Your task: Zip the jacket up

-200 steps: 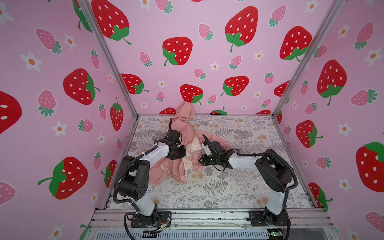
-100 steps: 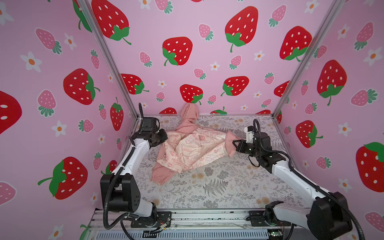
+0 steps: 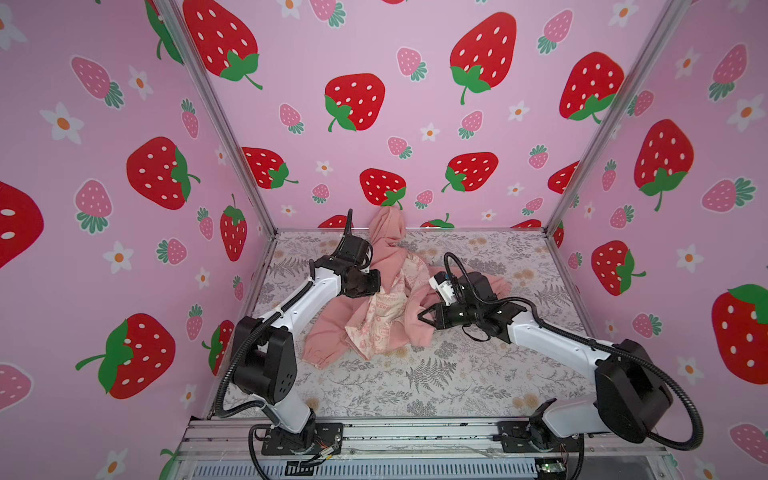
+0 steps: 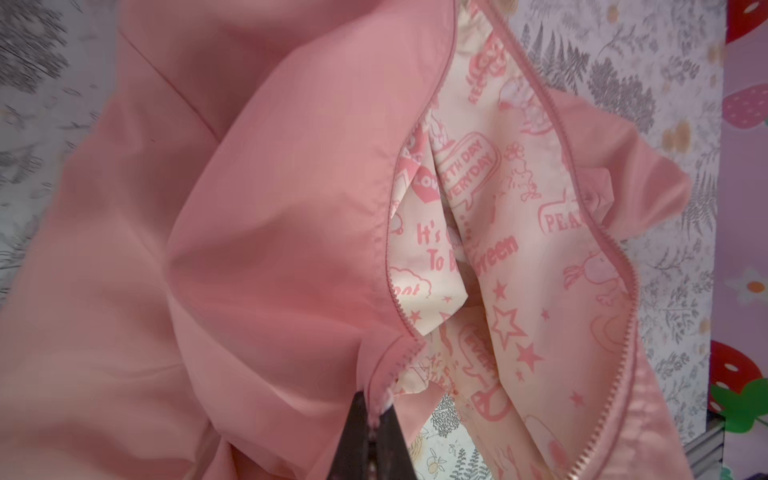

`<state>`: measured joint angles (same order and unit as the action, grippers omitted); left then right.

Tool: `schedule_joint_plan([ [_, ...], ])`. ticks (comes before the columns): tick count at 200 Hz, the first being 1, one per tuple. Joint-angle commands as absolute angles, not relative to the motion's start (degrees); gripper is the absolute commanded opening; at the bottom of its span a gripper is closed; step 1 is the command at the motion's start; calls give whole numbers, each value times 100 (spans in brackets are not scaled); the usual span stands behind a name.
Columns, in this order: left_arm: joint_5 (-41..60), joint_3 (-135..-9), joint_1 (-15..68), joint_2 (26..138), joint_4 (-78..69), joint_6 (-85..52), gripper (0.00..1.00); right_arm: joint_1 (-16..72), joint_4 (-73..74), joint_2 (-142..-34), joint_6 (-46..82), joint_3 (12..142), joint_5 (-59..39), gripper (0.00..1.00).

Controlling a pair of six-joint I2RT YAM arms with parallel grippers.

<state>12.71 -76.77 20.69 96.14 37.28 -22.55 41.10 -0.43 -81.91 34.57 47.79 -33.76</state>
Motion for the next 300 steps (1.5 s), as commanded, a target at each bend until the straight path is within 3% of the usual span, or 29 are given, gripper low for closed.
schedule_joint_plan([
  [1,1290,-7474,2073,9815,3753,-2312,13,4076,-248,-8544,3377,4483,-3521,20],
  [21,1107,-7401,2075,9630,3710,-2358,47,4078,-65,-8500,3534,4078,-3187,40],
  [49,976,-7501,2083,9287,3885,-2308,62,4053,-208,-8385,3577,3955,-2551,61],
  [100,1125,-7537,2636,8868,4093,-2189,69,4051,11,-8606,3671,3933,-2281,69],
  [160,1916,-7410,3297,9573,3300,-2326,70,3601,236,-8966,3714,3769,-1910,29],
  [187,2038,-7679,3579,10193,3094,-2383,70,3067,325,-8952,3702,3471,-1863,23],
  [267,2364,-7854,3896,10576,2574,-2445,70,2663,-22,-8580,3534,3445,-1654,49],
  [300,2835,-7805,4013,10910,2073,-2340,69,2663,-427,-8180,3446,3524,-1479,51],
])
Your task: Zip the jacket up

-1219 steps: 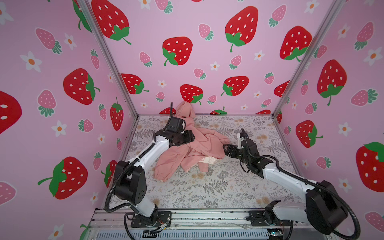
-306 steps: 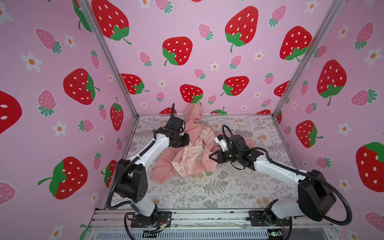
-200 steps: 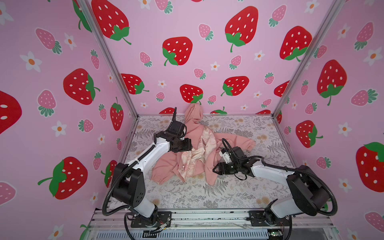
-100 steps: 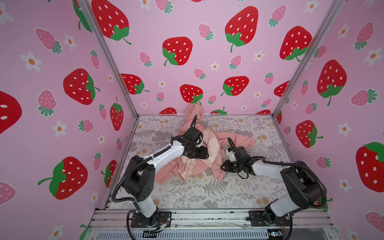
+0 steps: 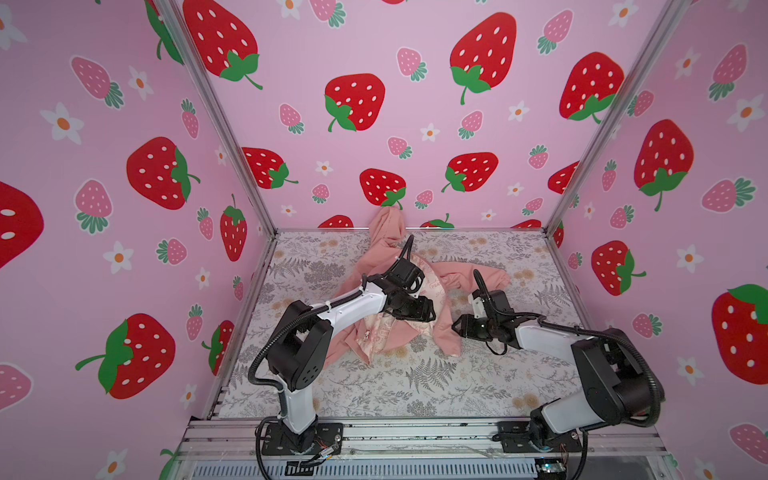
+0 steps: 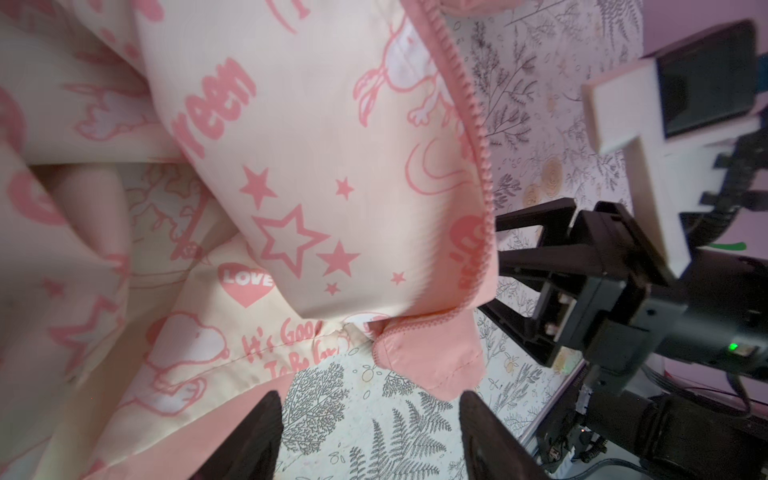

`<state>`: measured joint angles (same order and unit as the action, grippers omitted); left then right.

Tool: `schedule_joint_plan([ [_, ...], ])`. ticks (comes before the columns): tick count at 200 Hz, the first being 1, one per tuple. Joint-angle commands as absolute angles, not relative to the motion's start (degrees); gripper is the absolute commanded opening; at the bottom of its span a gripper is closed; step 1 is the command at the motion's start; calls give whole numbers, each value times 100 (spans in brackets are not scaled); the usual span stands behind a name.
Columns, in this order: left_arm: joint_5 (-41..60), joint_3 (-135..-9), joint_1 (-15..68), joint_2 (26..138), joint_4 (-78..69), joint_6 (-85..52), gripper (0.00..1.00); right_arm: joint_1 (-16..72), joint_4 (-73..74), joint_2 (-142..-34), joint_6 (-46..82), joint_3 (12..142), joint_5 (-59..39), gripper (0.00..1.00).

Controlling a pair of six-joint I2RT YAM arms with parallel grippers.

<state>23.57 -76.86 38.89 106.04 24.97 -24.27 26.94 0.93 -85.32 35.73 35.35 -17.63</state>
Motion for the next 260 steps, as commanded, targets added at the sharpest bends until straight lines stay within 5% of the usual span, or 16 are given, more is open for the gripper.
schedule_joint_plan([
  [1,2837,-7805,4024,10922,2065,-2335,69,2663,-433,-8155,3445,3520,-1469,51],
  [43,2943,-8002,4202,11424,1857,-2272,64,2667,-827,-7301,3480,3349,-1456,59],
  [110,3210,-8530,4383,11381,2035,-2285,22,2813,-675,-6552,3687,2887,-2126,63],
  [136,3007,-8997,4378,11641,2535,-2192,21,3145,-608,-6619,3811,2813,-1895,65],
  [221,2859,-9442,4381,12472,2654,-2390,18,3964,-966,-6456,4145,3081,-979,40],
  [260,2871,-9693,4377,12827,2641,-2452,18,4300,-179,-6417,4559,2743,-1295,27],
])
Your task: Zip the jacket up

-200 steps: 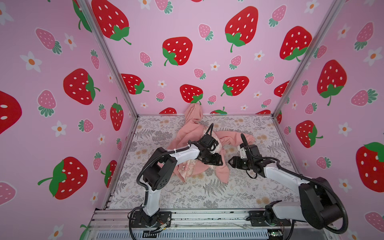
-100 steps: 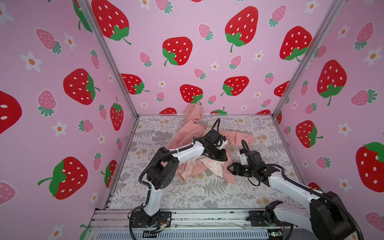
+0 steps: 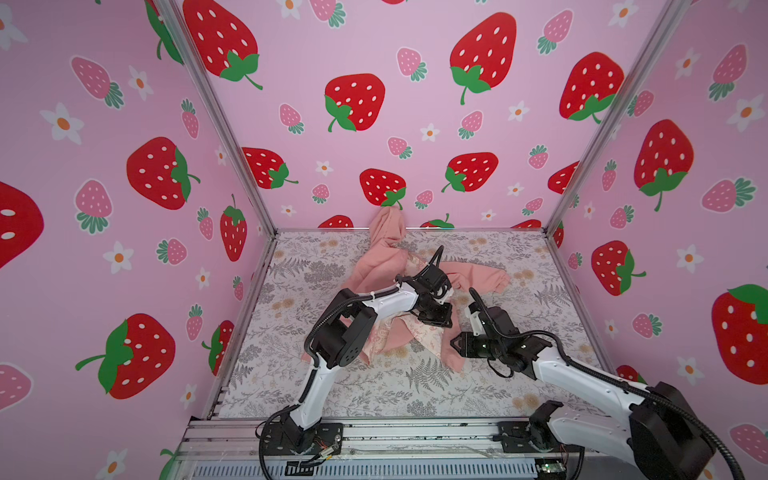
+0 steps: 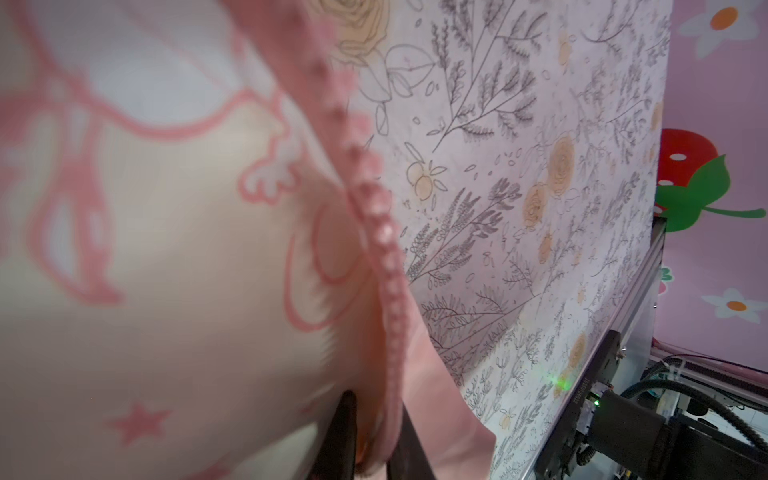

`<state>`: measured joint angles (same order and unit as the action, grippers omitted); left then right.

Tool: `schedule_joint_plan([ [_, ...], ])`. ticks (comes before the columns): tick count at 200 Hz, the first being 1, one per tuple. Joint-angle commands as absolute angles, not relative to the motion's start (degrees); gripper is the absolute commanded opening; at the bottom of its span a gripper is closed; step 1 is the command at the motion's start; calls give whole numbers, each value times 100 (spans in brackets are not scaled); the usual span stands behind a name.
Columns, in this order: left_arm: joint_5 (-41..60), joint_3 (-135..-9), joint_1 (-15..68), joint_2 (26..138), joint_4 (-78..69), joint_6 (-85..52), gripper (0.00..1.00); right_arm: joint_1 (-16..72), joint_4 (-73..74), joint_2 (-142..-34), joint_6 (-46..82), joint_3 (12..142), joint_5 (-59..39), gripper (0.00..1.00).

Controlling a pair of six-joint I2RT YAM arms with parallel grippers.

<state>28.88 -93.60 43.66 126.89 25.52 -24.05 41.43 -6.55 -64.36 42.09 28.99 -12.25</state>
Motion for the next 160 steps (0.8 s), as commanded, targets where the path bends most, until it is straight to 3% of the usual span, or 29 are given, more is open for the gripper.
schedule_joint_plan([
  [1,2872,-9698,4377,12830,2639,-2456,18,4312,-164,-6434,4574,2734,-1298,27],
  [54,2875,-9774,4377,12884,2632,-2440,18,4525,772,-7275,4865,2343,-1611,20],
  [106,2807,-9739,4358,12743,2689,-2364,21,4525,448,-7401,5029,2091,-893,18],
  [160,2452,-9607,4326,11962,2804,-2283,46,4522,451,-7425,4978,2095,-694,15],
])
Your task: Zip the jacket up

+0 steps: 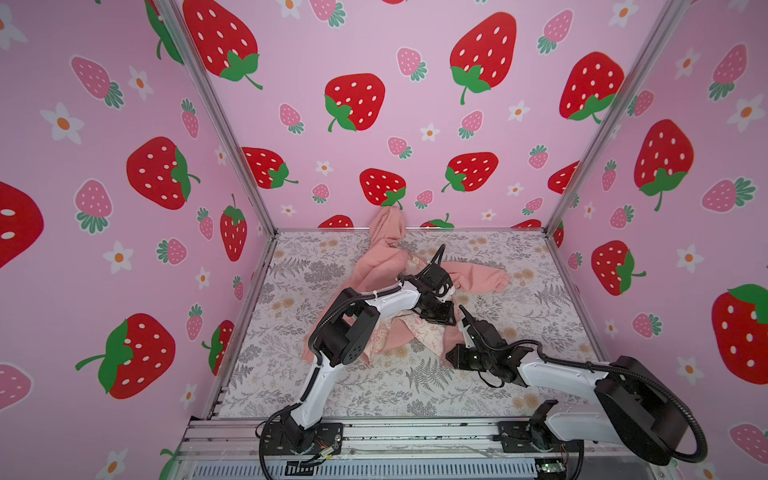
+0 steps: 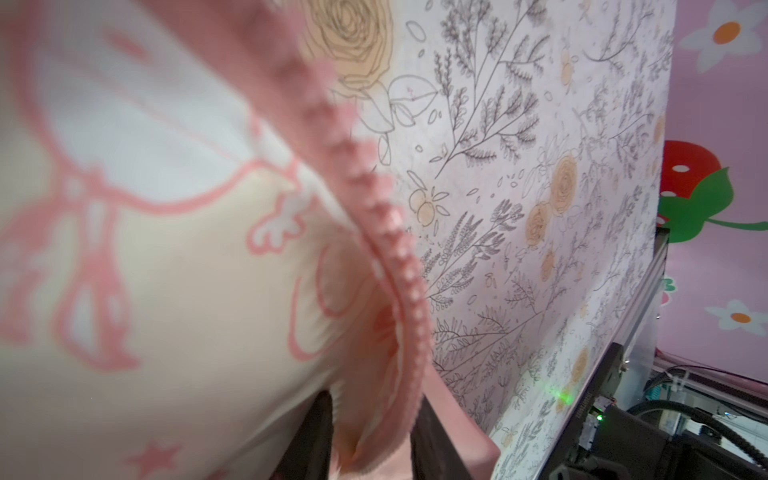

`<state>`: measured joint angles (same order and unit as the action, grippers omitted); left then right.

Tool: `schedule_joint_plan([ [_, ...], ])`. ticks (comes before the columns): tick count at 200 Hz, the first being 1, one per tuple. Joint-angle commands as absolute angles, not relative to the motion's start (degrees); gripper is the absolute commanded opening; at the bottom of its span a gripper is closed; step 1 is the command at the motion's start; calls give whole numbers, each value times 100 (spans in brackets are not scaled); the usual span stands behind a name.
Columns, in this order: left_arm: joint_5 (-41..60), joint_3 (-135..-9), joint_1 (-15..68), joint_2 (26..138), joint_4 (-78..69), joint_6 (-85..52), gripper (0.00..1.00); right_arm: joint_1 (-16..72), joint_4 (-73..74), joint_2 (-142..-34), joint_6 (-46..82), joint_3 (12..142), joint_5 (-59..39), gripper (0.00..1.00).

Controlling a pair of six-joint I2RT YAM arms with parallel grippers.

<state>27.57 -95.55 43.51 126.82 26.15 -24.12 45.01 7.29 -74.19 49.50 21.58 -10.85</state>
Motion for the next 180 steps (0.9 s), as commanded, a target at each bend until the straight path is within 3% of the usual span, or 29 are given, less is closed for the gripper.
schedule_joint_plan([
  [1,2439,-9602,4325,11936,2813,-2280,47,4520,441,-7417,4976,2102,-676,15],
  [21,2128,-9559,4317,11435,3028,-2161,54,4522,217,-7098,4943,2257,-456,15],
  [51,1413,-9381,4311,10560,3398,-1985,54,4525,-313,-6481,4976,2461,1,18],
  [69,876,-8833,4321,9760,3302,-1999,54,4526,-614,-6228,4912,2677,258,26],
  [91,70,-7838,4307,8699,3004,-2181,56,4517,-1256,-6256,4705,3362,710,51],
  [107,-297,-7197,4296,8003,2816,-2331,60,4517,-1687,-6353,4679,3847,1101,78],
  [126,-682,-6711,4287,7263,2803,-2444,70,4523,-1871,-6416,4831,4199,1490,100],
  [140,-1059,-6402,4272,6720,2847,-2580,84,4526,-1856,-6425,5007,4320,1621,99],
  [149,-1320,-6166,4263,6383,2815,-2677,100,4516,-1745,-6422,5073,4344,1609,99],
  [180,-1395,-5741,4090,5619,2948,-2993,99,4526,-1332,-6262,5427,4131,1518,99],
])
